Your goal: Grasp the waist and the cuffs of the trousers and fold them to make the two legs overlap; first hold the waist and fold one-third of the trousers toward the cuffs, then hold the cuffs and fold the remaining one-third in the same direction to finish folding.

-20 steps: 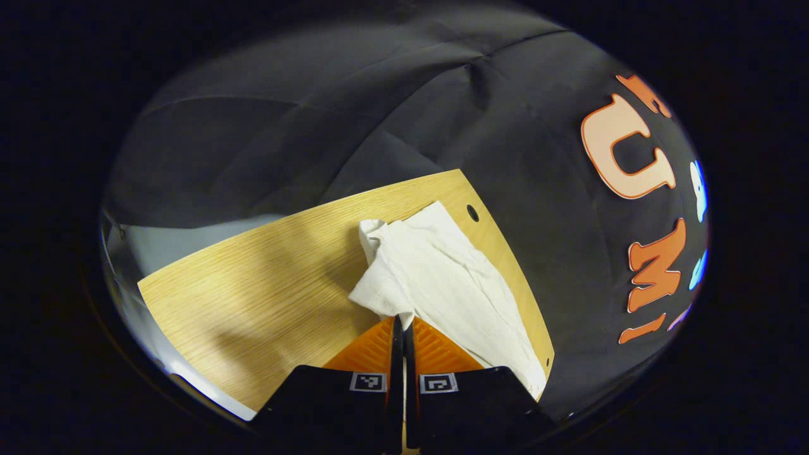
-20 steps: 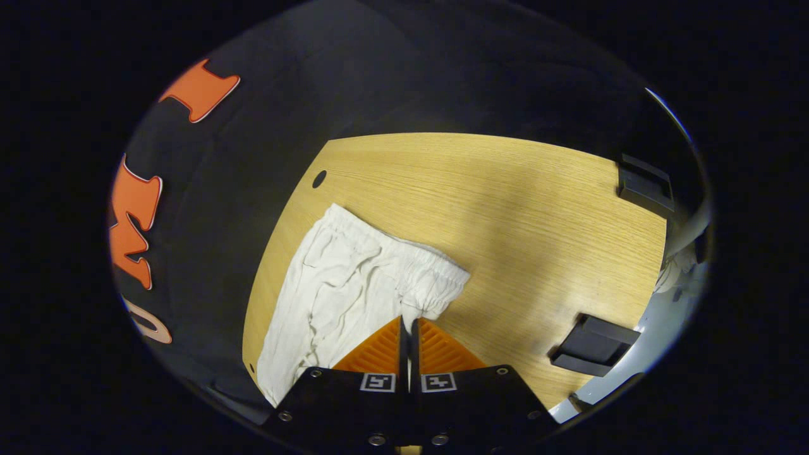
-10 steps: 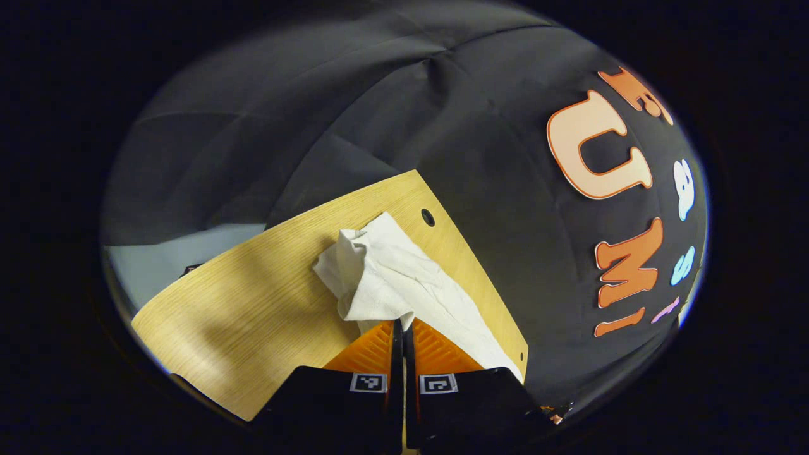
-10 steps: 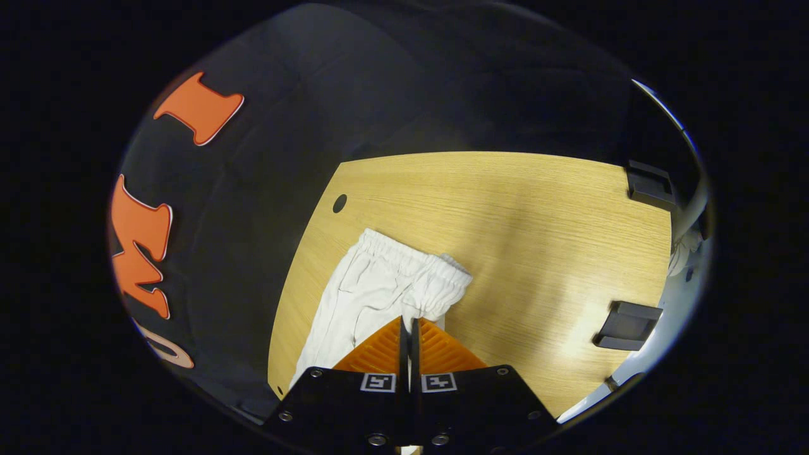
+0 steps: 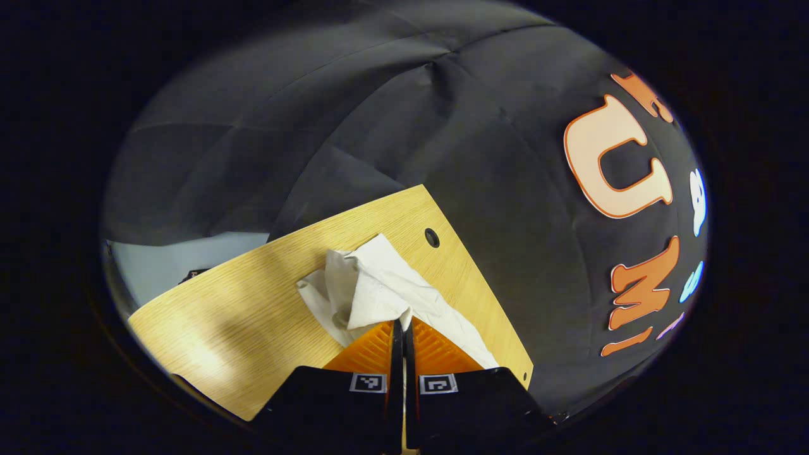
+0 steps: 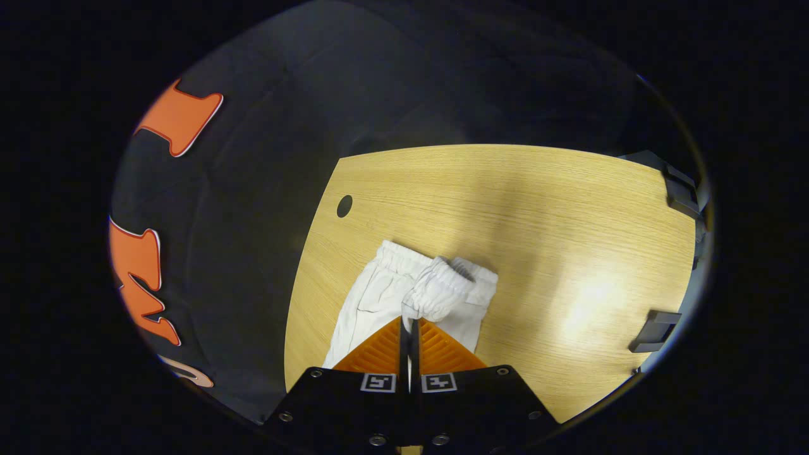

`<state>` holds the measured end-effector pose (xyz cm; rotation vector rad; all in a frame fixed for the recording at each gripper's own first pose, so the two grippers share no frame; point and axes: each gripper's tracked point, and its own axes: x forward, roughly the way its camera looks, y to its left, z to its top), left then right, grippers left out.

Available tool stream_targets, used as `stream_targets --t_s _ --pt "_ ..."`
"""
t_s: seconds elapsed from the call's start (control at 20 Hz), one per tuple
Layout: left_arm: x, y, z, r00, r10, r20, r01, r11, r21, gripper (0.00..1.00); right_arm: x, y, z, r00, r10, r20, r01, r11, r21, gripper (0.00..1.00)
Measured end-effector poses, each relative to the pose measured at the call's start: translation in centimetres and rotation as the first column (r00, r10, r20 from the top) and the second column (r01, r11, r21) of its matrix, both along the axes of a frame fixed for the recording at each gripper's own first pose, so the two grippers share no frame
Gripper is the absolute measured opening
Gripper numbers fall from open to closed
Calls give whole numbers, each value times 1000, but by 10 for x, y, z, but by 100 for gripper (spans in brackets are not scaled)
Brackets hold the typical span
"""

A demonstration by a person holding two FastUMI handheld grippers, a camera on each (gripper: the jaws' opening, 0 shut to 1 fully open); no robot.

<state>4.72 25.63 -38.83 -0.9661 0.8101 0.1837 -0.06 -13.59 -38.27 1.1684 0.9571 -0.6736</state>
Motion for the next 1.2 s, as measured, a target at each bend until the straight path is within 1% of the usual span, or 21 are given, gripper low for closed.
stream_targets --t_s 0.05,0.1,0.15,0.3,0.45,0.5,0.55,0.65,0.75,0.85,0.9,0.95,1.05,1.1,1.15,1.2 --pt "8 -2 -2 1000 -21 -3 21 1000 14 6 10 -1 -4 1000 3 1 -3 1000 12 1" --pt "21 -4 -7 999 -42 -7 43 999 33 3 19 0 -10 1000 15 -1 -15 1000 25 1" --pt "30 -6 -11 998 -64 -9 64 997 46 6 25 0 -18 1000 25 -2 -25 999 32 1" --pt "58 -6 -26 993 -111 -35 113 991 77 5 43 -2 -31 998 61 -10 -60 997 41 0" --pt "83 1 -46 993 -85 -77 91 993 81 6 55 -5 -36 997 70 -20 -68 996 56 1" --pt "90 0 -56 992 -84 -99 92 993 74 3 59 -7 -39 997 70 -26 -69 996 62 1" --pt "93 -1 -64 990 -82 -118 92 993 77 5 61 -5 -43 997 69 -37 -67 995 73 1" --pt "101 -3 -79 984 -102 -147 117 988 97 6 69 -5 -55 995 82 -57 -77 994 75 1" --pt "114 -4 -87 985 -95 -146 110 989 96 5 78 -7 -59 992 105 -63 -101 993 63 0" --pt "121 -7 -94 980 -87 -177 106 989 99 9 82 -6 -59 987 146 -65 -143 988 51 1" --pt "117 -8 -94 978 -94 -184 115 987 109 13 85 -5 -54 986 160 -36 -159 986 50 2" --pt "117 -9 -89 978 -103 -180 125 985 117 31 86 -4 -46 986 169 -3 -169 985 46 3" --pt "125 -1 -73 985 -100 -137 122 980 159 60 88 -5 -35 983 179 44 -180 983 22 19" --pt "125 1 -65 986 -113 -124 134 975 180 65 83 -8 -29 978 201 49 -201 980 -5 33" --pt "123 1 -57 984 -131 -121 154 968 200 69 77 -12 -25 973 226 38 -225 974 -36 29" --pt "121 0 -49 983 -146 -114 169 961 221 82 69 -16 -22 966 257 23 -255 965 -65 55"
